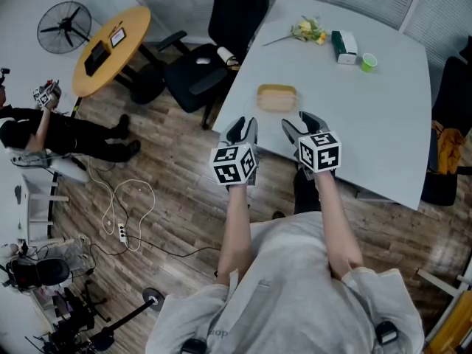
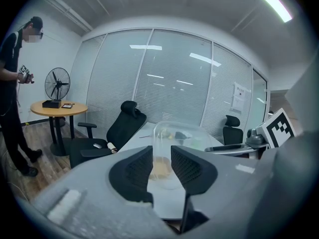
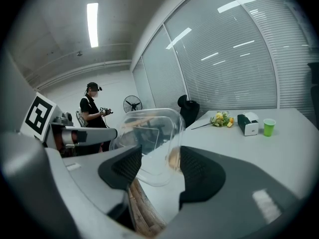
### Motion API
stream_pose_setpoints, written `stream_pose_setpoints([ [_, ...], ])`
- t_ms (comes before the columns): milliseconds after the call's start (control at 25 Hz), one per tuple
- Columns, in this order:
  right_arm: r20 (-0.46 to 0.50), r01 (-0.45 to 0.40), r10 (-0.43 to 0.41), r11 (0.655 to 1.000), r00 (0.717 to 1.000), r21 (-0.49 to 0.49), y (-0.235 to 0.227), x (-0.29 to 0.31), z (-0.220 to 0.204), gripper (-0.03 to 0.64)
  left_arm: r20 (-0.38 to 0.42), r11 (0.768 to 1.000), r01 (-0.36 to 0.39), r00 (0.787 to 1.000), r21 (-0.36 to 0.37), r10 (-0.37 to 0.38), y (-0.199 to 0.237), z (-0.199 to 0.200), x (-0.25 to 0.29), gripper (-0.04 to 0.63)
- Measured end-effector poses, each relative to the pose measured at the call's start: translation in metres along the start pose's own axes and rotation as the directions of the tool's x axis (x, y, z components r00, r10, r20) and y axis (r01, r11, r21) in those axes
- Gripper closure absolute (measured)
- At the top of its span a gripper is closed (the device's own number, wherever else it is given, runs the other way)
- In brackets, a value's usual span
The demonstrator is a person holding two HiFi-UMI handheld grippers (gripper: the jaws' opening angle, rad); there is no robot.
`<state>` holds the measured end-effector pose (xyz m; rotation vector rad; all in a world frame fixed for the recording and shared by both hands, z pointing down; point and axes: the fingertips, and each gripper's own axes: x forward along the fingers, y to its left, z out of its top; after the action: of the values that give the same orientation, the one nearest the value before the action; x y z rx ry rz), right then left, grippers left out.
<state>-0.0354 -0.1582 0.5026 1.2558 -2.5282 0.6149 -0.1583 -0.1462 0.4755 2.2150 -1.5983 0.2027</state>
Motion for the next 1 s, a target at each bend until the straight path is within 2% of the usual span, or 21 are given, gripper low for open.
stream_pose_setpoints([
  [1000, 0.003, 0.028, -0.028, 1.000, 1.000, -0.004, -0.010, -0.003, 0.002, 0.397, -0.020, 0.999, 0.014, 1.000, 0.041, -0.013, -0.007, -0.001, 0.009, 0.480],
])
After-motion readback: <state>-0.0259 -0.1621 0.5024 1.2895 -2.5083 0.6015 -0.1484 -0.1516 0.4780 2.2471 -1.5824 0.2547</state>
